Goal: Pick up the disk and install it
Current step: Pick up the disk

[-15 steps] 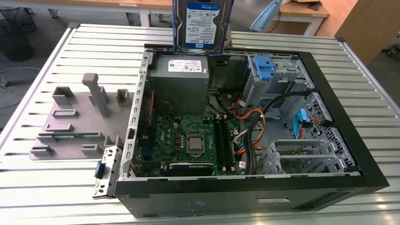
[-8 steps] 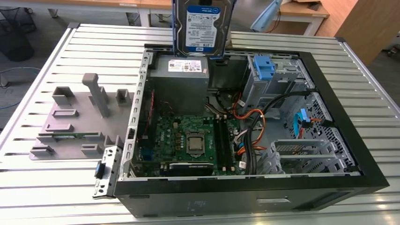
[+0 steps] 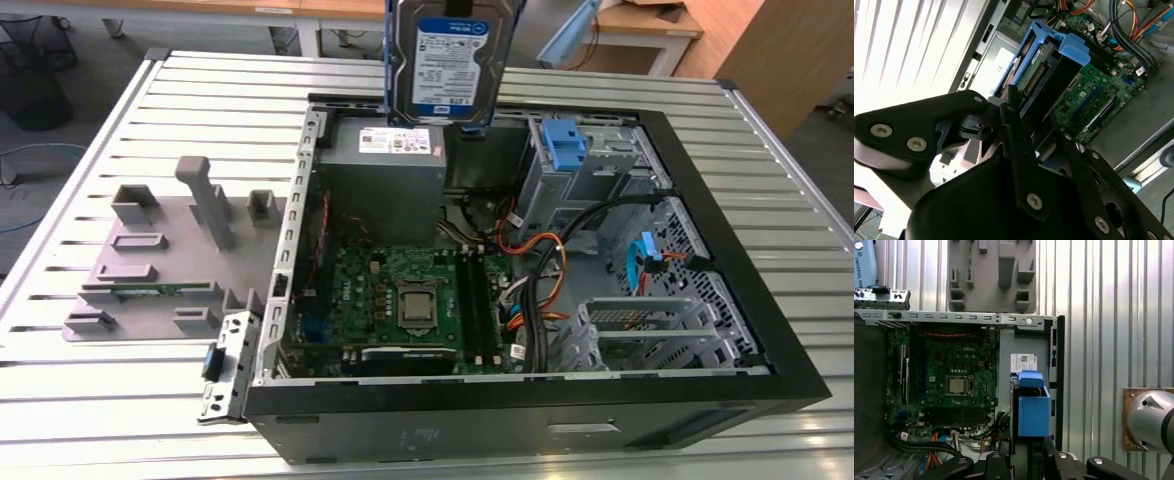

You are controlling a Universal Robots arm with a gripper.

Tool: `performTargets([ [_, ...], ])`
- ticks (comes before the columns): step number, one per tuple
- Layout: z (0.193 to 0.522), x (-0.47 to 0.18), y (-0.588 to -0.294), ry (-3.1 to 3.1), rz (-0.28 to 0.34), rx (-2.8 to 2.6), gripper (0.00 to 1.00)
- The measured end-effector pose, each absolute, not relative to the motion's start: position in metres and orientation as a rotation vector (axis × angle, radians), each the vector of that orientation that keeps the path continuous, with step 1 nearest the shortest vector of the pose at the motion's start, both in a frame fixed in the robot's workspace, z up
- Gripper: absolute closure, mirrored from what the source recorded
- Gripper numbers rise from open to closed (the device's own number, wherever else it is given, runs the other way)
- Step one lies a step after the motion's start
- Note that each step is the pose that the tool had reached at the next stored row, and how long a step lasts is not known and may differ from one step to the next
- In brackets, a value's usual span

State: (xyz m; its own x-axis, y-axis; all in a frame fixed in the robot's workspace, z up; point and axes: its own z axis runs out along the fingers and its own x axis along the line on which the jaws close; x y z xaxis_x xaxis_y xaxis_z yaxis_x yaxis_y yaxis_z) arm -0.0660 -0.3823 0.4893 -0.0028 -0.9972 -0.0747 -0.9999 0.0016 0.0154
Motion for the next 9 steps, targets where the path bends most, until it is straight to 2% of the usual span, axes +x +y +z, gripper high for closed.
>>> performTargets([
  [9, 0.489, -0.033, -0.384, 2.195, 0.104, -2.19, 0.65],
])
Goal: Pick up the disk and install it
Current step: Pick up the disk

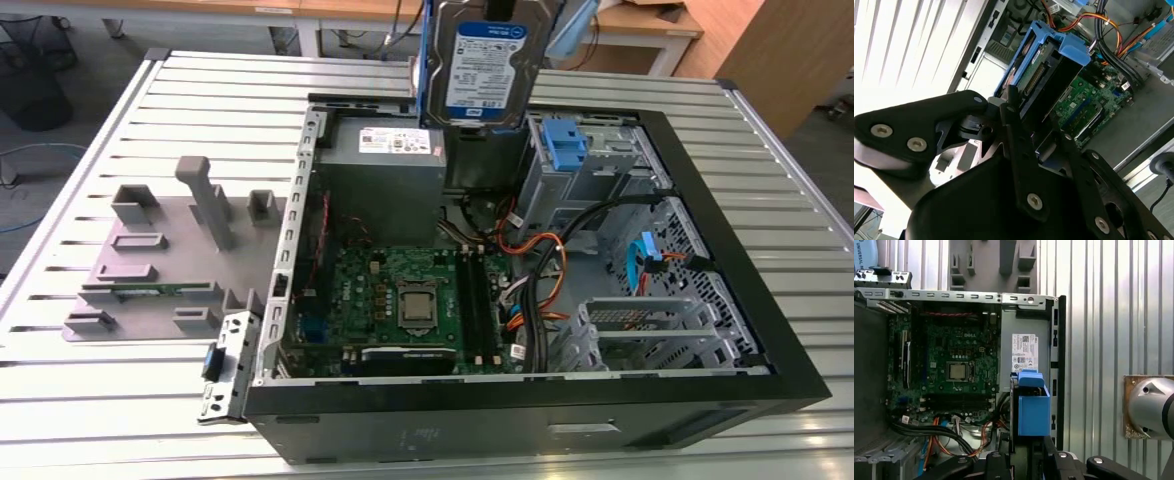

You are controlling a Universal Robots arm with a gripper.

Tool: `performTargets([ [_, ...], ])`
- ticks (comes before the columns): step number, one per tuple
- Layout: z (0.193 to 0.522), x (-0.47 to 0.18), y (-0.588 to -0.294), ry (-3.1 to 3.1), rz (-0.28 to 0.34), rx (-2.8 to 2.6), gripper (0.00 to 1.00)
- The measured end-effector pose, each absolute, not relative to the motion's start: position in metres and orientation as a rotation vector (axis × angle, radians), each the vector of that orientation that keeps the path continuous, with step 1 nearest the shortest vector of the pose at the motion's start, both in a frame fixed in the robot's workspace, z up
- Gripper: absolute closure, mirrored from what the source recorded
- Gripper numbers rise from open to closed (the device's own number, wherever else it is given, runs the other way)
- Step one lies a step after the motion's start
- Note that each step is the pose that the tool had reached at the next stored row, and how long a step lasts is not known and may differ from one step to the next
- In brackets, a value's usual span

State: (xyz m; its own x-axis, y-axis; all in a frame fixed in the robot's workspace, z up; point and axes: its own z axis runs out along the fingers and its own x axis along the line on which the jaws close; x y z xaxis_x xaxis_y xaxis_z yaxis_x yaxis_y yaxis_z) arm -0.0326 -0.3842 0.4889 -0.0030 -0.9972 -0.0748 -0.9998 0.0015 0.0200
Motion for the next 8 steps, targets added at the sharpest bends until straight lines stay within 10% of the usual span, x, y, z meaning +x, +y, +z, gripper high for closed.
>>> performTargets([
  [8, 0.489, -0.006, -0.385, 2.197, 0.107, -2.192, 0.65],
])
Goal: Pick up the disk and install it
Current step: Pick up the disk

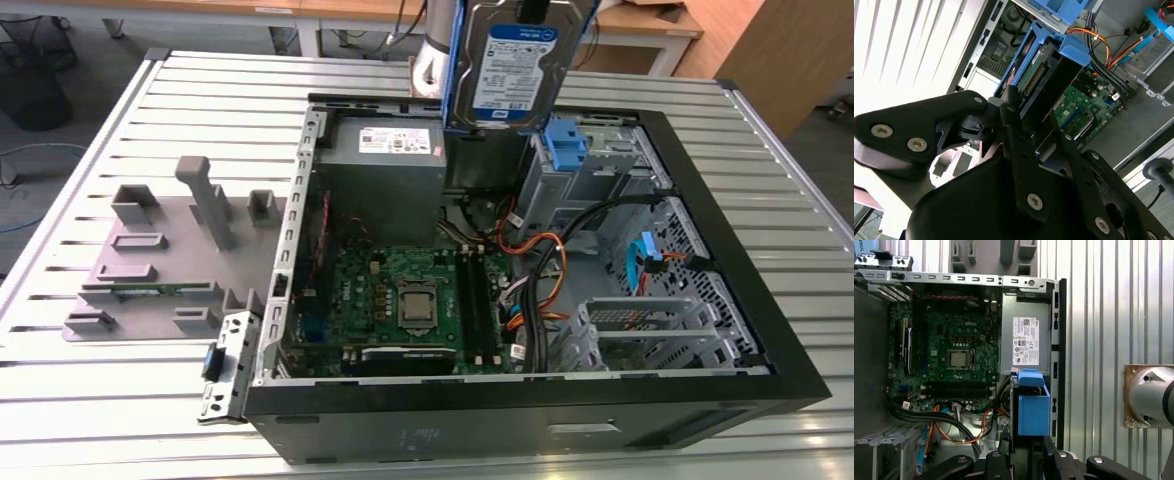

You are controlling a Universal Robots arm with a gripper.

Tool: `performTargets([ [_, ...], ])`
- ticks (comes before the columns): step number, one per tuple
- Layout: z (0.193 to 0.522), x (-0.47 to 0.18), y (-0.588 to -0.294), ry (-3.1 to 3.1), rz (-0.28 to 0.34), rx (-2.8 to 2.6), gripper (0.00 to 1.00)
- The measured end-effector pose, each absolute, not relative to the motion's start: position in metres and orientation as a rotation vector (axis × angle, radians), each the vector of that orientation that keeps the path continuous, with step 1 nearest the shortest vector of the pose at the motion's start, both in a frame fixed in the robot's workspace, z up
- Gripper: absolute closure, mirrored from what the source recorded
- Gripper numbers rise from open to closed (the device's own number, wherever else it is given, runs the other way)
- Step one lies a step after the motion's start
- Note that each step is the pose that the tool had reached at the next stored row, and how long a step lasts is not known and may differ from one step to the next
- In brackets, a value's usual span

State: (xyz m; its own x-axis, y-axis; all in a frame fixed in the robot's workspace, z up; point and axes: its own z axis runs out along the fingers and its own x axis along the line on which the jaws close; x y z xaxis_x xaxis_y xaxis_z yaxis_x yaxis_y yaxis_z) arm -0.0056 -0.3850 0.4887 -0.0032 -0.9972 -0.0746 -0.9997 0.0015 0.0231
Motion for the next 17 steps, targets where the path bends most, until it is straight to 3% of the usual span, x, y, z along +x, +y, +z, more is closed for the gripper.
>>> performTargets([
  [17, 0.488, 0.001, -0.396, 2.197, 0.108, -2.191, 0.65],
])
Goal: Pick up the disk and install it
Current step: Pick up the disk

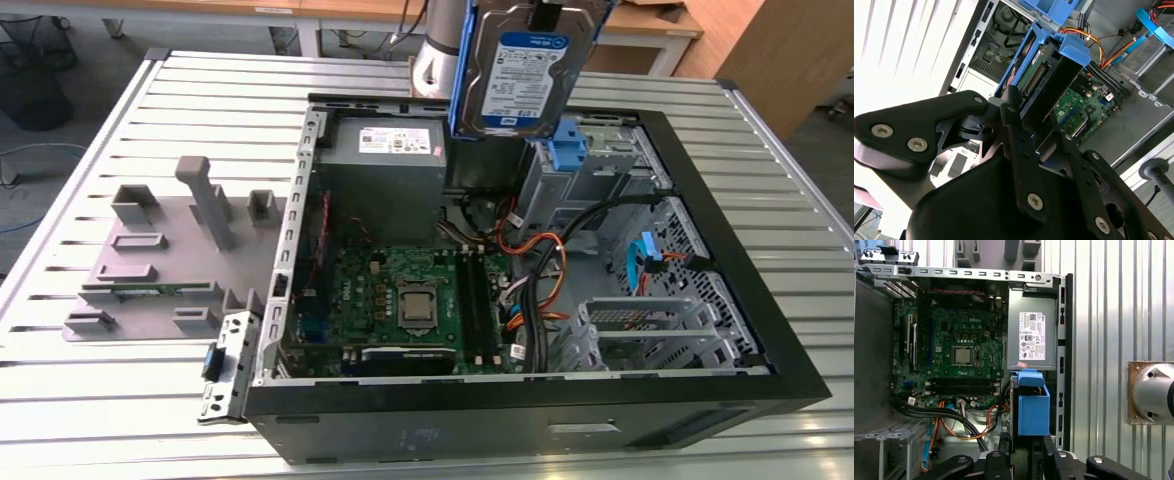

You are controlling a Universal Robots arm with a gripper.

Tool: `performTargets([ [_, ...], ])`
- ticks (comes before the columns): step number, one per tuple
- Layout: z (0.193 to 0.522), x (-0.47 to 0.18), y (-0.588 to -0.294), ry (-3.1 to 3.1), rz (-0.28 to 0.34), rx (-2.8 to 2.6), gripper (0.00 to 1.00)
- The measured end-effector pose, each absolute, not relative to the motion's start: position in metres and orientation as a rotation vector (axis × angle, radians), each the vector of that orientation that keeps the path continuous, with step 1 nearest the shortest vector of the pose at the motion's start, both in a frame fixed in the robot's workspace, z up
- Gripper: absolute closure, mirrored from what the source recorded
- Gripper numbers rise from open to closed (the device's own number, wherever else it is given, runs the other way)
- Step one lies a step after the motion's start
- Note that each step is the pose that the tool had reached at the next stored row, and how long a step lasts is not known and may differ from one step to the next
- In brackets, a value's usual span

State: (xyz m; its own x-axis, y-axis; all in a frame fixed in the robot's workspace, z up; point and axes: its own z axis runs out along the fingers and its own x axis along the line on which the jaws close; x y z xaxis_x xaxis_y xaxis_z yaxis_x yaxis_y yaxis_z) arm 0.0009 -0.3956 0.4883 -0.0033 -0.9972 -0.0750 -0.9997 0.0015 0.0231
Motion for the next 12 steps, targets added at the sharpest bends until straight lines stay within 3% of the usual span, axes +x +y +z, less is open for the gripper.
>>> performTargets([
  [12, 0.4883, 0.0009, -0.4041, 2.197, 0.108, -2.192, 0.65],
])
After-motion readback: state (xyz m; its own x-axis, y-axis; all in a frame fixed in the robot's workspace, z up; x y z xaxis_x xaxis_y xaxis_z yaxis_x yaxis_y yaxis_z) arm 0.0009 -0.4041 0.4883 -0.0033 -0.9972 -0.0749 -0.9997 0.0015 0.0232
